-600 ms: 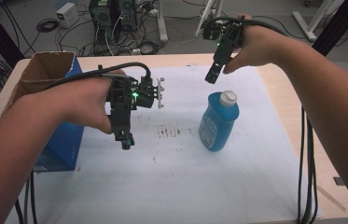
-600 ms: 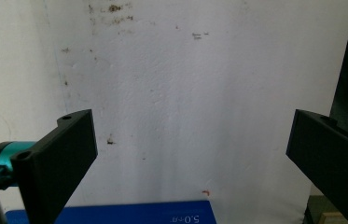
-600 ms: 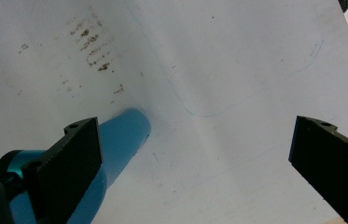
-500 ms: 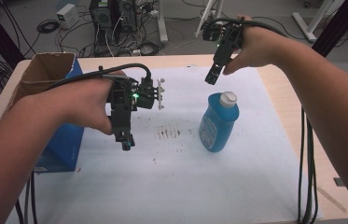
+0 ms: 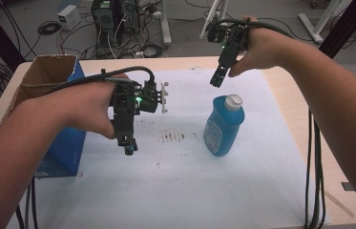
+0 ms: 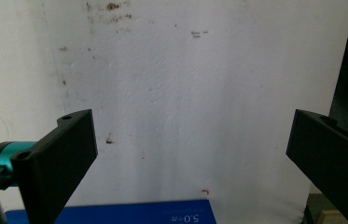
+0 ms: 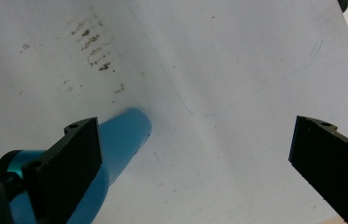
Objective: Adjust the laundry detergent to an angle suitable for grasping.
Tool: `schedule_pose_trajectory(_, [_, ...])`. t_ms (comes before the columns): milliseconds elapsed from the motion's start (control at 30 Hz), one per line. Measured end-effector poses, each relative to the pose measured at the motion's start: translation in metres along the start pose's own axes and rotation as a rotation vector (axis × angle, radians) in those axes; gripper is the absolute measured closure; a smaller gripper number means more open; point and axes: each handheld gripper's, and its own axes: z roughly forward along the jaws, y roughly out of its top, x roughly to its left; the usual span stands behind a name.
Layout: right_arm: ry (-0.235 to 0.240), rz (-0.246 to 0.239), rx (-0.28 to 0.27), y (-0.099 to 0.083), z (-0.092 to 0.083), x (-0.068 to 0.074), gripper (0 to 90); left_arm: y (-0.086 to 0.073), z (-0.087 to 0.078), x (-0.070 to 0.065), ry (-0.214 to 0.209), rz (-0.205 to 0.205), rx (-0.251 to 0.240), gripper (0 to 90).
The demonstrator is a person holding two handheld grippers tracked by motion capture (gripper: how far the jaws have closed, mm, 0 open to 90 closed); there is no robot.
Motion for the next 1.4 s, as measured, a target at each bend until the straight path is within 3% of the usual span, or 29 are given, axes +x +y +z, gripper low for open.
schedule_pose_trajectory(1000, [-0.003,0.007,-0.017,0.0,-0.005,0.004,1.7,0.001,0.003,-0.003,-0.007,0.008,0.0,1.7])
schedule_pose_trajectory(1400, [-0.011,0.015,-0.019,-0.002,-0.009,0.005,1.7,0.001,0.003,-0.004,0.01,0.007,0.004,1.7])
